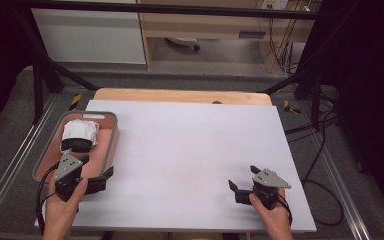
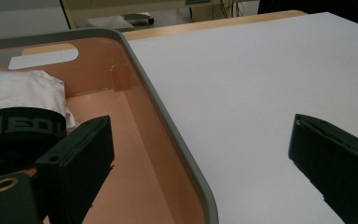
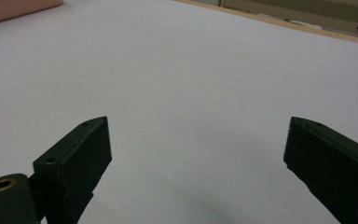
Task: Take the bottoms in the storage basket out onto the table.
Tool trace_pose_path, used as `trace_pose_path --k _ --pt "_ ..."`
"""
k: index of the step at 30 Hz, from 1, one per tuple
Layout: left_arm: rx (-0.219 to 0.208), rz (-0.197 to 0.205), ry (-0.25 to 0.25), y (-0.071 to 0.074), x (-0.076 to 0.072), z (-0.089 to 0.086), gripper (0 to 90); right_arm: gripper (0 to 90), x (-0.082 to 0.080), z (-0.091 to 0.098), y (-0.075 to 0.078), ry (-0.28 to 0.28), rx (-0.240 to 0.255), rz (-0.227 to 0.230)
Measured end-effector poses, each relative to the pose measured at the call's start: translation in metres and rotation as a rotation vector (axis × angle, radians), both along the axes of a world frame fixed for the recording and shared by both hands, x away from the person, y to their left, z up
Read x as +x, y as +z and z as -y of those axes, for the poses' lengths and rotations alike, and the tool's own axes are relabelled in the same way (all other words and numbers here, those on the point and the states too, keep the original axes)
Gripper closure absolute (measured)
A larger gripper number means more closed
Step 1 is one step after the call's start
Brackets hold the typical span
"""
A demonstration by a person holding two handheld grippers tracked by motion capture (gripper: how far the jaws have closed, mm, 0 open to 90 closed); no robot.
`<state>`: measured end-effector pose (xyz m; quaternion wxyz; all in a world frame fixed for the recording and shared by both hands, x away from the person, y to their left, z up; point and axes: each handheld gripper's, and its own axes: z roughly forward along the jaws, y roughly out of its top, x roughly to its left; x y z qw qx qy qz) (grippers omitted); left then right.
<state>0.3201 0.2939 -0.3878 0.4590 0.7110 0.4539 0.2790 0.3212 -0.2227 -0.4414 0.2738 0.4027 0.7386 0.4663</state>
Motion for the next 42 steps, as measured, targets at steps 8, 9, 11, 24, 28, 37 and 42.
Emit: trace_pose_path --k 8,9,11,24,28,37,42 --pt "-0.006 0.022 -0.05 -0.001 0.004 0.001 4.4 8.1 -0.001 -0.007 -0.001 0.033 -0.025 -0.033" --pt "-0.004 0.021 -0.049 -0.001 0.003 0.001 4.4 8.1 -0.002 -0.008 -0.001 0.039 -0.028 -0.03" --pt "-0.009 0.021 -0.048 -0.001 0.001 0.002 4.3 8.0 -0.004 -0.009 0.0 0.038 -0.026 -0.028" --pt "-0.048 0.063 -0.021 0.004 -0.002 -0.006 4.7 5.4 -0.005 -0.008 0.002 0.017 -0.014 -0.038" --pt "-0.084 0.079 -0.007 0.008 -0.001 -0.012 4.9 6.1 -0.006 -0.008 0.002 0.038 -0.021 -0.041" --pt "-0.09 0.074 0.01 0.018 -0.008 -0.014 4.7 6.2 -0.008 -0.013 0.003 0.057 -0.036 -0.021" --pt "-0.061 0.037 0.037 0.018 -0.003 -0.016 5.2 6.1 -0.008 -0.015 0.003 0.06 -0.043 -0.023"
